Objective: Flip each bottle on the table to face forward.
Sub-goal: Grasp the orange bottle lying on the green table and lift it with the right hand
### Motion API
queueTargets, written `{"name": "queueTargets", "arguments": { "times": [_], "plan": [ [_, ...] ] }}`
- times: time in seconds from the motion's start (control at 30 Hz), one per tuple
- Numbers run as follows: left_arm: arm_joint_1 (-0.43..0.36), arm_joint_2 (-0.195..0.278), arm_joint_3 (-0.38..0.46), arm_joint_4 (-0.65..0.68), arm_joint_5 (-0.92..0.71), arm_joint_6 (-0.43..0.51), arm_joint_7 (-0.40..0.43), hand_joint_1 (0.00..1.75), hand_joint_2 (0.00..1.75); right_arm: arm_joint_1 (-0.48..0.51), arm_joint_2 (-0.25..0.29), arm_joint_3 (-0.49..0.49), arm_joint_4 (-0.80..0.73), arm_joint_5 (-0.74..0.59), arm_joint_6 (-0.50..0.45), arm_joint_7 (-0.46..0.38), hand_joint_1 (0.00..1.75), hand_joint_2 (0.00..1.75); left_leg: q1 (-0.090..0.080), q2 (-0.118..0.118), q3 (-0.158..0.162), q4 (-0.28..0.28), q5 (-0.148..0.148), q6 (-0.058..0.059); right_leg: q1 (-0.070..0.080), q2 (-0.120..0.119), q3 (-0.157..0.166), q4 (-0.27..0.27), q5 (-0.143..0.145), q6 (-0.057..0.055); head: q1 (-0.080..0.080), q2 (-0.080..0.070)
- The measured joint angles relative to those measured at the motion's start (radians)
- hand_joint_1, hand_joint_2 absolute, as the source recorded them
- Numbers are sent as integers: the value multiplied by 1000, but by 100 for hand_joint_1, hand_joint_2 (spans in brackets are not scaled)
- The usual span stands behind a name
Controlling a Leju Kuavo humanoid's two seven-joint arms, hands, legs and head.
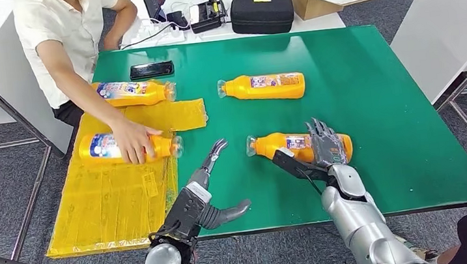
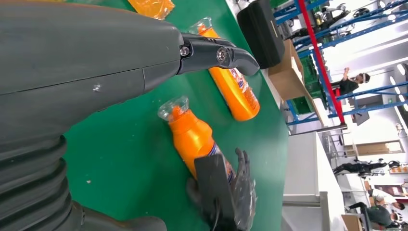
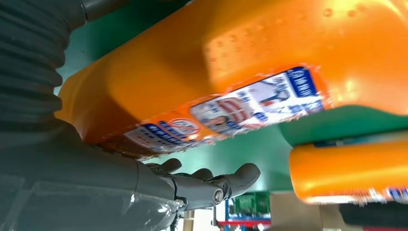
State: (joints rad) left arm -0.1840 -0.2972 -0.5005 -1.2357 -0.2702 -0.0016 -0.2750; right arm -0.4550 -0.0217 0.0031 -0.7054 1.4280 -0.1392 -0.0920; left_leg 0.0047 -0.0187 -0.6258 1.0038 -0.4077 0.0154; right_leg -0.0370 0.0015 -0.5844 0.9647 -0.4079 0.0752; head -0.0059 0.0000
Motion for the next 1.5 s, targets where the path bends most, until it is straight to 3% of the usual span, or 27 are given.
{"name": "queueTargets", "arguments": {
  "times": [0.13, 0.57, 0.8, 0.83, 0.93, 0.97, 1.5],
  "plan": [
    [0, 0, 0, 1, -9, -1, 12, 0, 175, -34, -3, 21, 19, 34, 49, 48, 0, 175, 0, 0, 1, 0, 0, 0, 0, 0, 1, 0, 1, 0, 0, 0],
    [0, 0, 1, 1, -11, -1, 17, 0, 175, -60, -8, 37, 44, 48, 64, 69, 0, 175, 0, 0, 1, 0, 0, 0, 0, 0, 1, 0, 1, 0, 0, 0],
    [1, 0, 2, 0, -3, -18, 38, 0, 175, -87, -7, 51, 48, 95, 171, 123, 0, 175, 0, -1, 3, 0, 1, 0, 0, 0, 3, 0, 1, -1, 0, 0],
    [1, 0, 2, 0, -2, -21, 40, 0, 175, -90, -7, 51, 48, 98, 191, 124, 34, 175, 0, -1, 4, 0, 0, 0, 0, 0, 4, 0, 1, -1, 0, 0],
    [2, 0, 6, 0, -1, -33, 45, 0, 175, -98, -12, 53, 49, 98, 249, 116, 164, 175, 0, -1, 5, 0, 0, 0, 0, 0, 5, 0, 1, -1, 0, 0],
    [3, 0, 8, 0, -1, -36, 46, 0, 175, -99, -15, 55, 50, 96, 264, 109, 174, 175, 0, -1, 6, 0, 0, 0, 0, 0, 5, 0, 1, -1, 0, 0],
    [11, 0, 27, 0, 2, -71, 39, 0, 175, -74, -146, 129, 52, -56, 376, -15, 175, 175, 0, -4, 13, 0, -1, 2, 0, -2, 13, -3, -1, 1, 0, 0]
  ]
}}
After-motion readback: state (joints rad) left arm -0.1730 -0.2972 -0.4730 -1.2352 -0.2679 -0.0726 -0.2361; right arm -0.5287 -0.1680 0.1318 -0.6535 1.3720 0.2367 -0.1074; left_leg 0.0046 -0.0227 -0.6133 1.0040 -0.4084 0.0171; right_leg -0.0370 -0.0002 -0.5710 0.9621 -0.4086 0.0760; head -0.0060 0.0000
